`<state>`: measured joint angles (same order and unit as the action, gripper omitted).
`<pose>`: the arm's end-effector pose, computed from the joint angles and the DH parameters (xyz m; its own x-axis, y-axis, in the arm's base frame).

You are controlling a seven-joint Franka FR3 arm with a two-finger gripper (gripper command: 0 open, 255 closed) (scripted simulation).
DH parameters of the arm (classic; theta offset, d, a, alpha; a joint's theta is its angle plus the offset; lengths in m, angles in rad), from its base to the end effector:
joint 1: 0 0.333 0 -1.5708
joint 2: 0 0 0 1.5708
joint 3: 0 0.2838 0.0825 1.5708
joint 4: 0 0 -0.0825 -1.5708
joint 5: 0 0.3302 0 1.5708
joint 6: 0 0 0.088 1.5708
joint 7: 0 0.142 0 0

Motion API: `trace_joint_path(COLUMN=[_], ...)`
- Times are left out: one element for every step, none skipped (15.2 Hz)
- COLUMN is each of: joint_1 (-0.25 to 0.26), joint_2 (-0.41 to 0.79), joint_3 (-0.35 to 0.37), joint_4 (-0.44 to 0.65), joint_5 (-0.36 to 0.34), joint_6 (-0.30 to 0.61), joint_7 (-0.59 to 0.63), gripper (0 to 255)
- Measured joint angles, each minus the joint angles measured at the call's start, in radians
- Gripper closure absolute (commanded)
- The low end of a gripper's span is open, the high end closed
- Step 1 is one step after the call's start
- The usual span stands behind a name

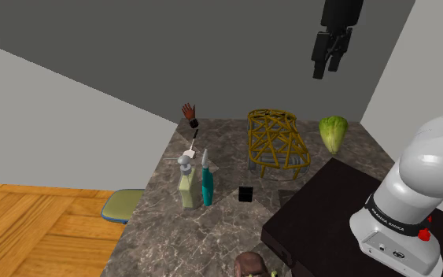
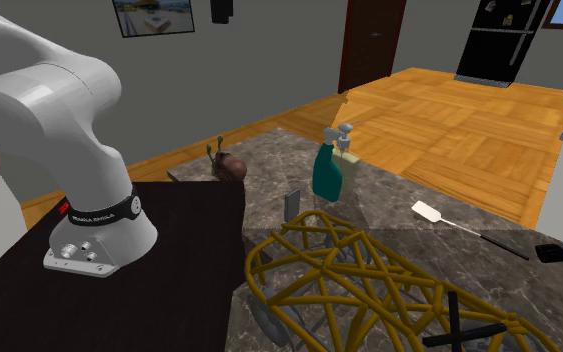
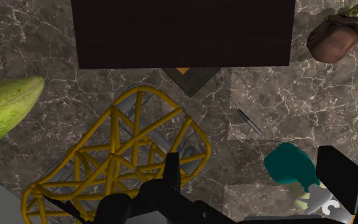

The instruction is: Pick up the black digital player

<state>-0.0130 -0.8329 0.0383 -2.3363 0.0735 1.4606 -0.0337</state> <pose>0.2511 0.0203 0.5438 0.9977 0.0533 -0.0415 0.0513 -0.9976 -0.0464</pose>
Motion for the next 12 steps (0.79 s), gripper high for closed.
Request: trace_joint_path(joint_1=[0.0,-0.002,-0.003,-0.003,-0.007,-0.01,-0.01,-0.012,-0.011,-0.013,-0.012,-0.013], joint_2=[0.0,0.0,0.011,0.012,0.022,0.024,0.043,0.062,0.07,0.091,0.112,0.128], joint_3=[0.0,0.004,0.013,0.027,0.033,0.041,0.057,0.068,0.082,0.095,0.11,0.122], joint_4=[0.0,-0.014,-0.023,-0.053,-0.072,-0.098,-0.112,-0.128,-0.156,-0.174,-0.19,-0.209], joint_5=[0.0,0.004,0.012,0.024,0.029,0.037,0.051,0.061,0.073,0.084,0.097,0.108], joint_6=[0.0,0.012,0.029,0.055,0.079,0.102,0.131,0.161,0.194,0.228,0.262,0.293], joint_7=[0.0,0.008,0.023,0.044,0.058,0.074,0.097,0.116,0.137,0.157,0.178,0.197], gripper=[0,0,0,0,0,0,0,0,0,0,0,0])
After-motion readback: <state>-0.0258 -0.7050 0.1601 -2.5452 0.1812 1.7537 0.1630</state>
